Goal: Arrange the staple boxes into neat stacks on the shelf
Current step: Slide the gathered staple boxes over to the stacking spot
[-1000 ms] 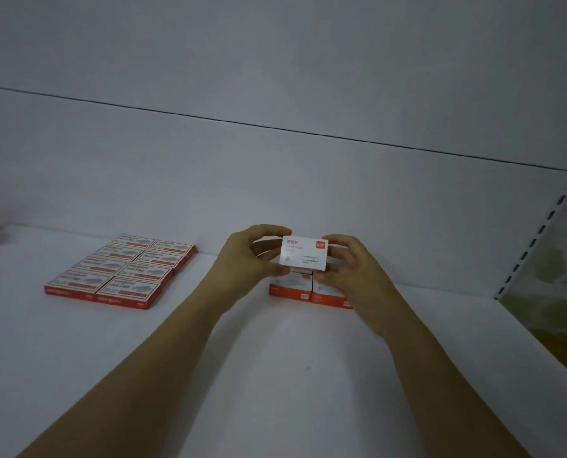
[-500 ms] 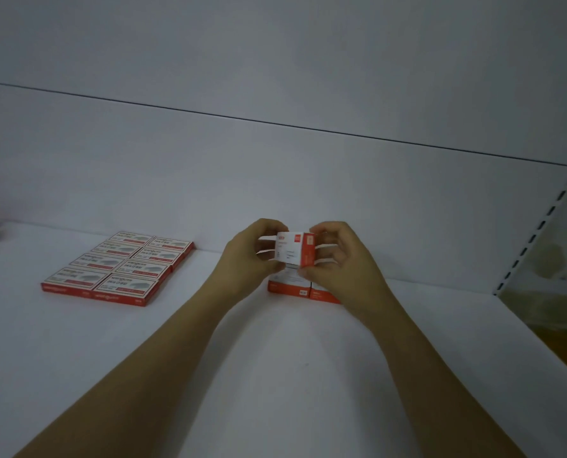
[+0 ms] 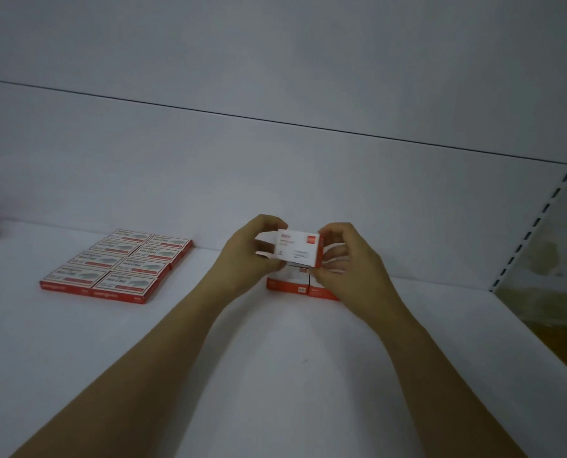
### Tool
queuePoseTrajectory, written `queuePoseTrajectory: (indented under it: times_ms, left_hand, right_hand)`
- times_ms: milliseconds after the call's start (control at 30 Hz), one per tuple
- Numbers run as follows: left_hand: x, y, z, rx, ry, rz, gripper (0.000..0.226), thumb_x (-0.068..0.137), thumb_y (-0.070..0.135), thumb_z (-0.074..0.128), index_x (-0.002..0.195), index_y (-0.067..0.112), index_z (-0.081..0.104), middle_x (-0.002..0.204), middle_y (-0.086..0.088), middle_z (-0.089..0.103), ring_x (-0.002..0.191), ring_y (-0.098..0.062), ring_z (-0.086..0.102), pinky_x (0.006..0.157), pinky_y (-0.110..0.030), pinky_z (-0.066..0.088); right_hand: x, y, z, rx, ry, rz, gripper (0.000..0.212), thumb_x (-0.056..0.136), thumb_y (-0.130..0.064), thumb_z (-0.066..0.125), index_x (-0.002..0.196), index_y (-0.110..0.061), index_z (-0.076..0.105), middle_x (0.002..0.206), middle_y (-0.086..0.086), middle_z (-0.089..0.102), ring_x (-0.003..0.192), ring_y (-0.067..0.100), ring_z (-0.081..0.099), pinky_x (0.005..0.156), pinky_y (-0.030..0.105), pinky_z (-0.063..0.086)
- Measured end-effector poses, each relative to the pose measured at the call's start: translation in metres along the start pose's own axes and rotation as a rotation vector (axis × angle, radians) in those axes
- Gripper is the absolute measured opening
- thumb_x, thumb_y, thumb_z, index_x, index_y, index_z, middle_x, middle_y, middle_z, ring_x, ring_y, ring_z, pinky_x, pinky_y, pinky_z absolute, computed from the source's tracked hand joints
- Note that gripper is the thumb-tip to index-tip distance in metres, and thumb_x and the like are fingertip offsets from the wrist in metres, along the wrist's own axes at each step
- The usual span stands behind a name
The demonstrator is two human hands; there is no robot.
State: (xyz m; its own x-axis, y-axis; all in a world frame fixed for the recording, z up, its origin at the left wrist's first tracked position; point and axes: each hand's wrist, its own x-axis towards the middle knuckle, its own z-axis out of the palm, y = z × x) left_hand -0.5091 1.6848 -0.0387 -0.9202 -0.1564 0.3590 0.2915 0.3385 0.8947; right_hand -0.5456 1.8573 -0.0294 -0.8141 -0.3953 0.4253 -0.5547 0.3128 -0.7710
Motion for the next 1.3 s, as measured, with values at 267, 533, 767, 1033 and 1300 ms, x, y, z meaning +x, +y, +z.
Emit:
queuePoseTrajectory:
  times_ms: [267, 533, 767, 1033, 1300]
  left_hand:
    - [-0.008, 0.026, 0.008, 0.035, -0.117, 0.09, 0.046, 0.068, -0.001, 0.078, 0.101, 0.026, 0.061, 0.105, 0.015, 0.061, 0.071, -0.002, 0.059, 0.069, -0.03, 0.055]
    - [-0.009, 0.021, 0.007, 0.178, -0.045, 0.182, 0.051, 0.071, 0.003, 0.076, 0.1, 0.038, 0.053, 0.106, 0.019, 0.056, 0.085, 0.0, 0.058, 0.072, -0.019, 0.055]
    - [-0.005, 0.011, 0.004, 0.347, 0.127, 0.311, 0.045, 0.072, 0.005, 0.077, 0.108, 0.021, 0.054, 0.115, 0.006, 0.056, 0.088, 0.001, 0.057, 0.07, -0.005, 0.049]
    - [-0.004, 0.007, 0.003, 0.403, 0.109, 0.279, 0.047, 0.072, 0.006, 0.079, 0.111, 0.017, 0.055, 0.116, 0.005, 0.057, 0.085, 0.005, 0.055, 0.07, -0.002, 0.046]
    - [-0.005, 0.01, -0.006, 0.4, -0.014, 0.081, 0.048, 0.069, 0.004, 0.079, 0.104, 0.025, 0.054, 0.105, 0.01, 0.059, 0.083, -0.003, 0.059, 0.068, -0.013, 0.052]
  right_hand:
    - [-0.002, 0.018, 0.002, -0.165, 0.004, 0.075, 0.039, 0.081, -0.015, 0.07, 0.113, -0.023, 0.049, 0.111, 0.0, 0.057, 0.091, 0.009, 0.056, 0.055, 0.003, 0.044]
    - [-0.001, 0.014, 0.002, -0.138, 0.074, 0.061, 0.038, 0.08, -0.006, 0.069, 0.104, -0.025, 0.046, 0.106, -0.002, 0.057, 0.093, 0.012, 0.058, 0.059, 0.004, 0.047]
    - [0.001, 0.004, 0.0, -0.175, 0.2, -0.073, 0.048, 0.075, -0.014, 0.077, 0.104, -0.029, 0.041, 0.103, -0.006, 0.052, 0.083, 0.005, 0.053, 0.064, -0.001, 0.045]
    - [0.0, 0.003, -0.001, -0.216, 0.172, -0.049, 0.045, 0.077, -0.013, 0.075, 0.111, -0.02, 0.046, 0.105, -0.004, 0.052, 0.086, 0.008, 0.05, 0.061, -0.001, 0.043]
    - [-0.001, 0.006, 0.003, -0.244, 0.069, -0.036, 0.047, 0.077, -0.01, 0.074, 0.116, -0.015, 0.049, 0.119, -0.001, 0.046, 0.079, 0.003, 0.053, 0.058, -0.001, 0.043]
